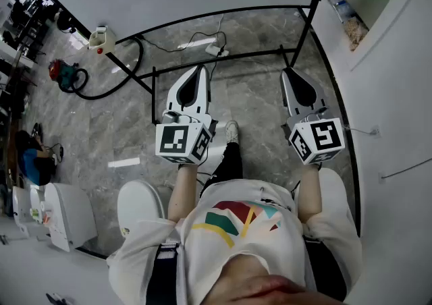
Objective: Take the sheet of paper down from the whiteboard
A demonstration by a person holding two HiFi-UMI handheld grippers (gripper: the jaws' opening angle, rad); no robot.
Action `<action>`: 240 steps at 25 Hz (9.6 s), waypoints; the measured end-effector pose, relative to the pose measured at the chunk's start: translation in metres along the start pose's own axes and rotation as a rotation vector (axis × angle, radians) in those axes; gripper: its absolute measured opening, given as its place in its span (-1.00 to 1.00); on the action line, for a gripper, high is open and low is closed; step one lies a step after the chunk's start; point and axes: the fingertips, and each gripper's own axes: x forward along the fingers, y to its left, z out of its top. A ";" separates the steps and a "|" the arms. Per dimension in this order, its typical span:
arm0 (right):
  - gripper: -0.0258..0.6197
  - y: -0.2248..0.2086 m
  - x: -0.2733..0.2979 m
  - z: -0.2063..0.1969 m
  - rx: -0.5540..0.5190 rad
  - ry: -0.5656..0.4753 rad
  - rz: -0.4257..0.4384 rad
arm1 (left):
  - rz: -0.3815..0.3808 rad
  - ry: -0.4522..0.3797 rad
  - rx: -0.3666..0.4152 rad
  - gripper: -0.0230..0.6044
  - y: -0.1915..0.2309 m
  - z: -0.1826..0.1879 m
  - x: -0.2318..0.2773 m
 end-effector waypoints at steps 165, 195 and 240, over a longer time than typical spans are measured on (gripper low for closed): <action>-0.50 -0.140 0.508 0.357 -0.791 -0.670 0.087 | -0.069 -0.476 -0.668 -0.79 0.307 0.065 0.472; -0.66 -0.021 0.621 0.325 -0.910 -0.440 0.124 | -0.096 -0.482 -0.678 -0.79 0.309 0.059 0.433; -0.52 -0.051 0.614 0.314 -0.853 -0.446 0.101 | -0.110 -0.480 -0.587 -0.54 0.324 0.043 0.409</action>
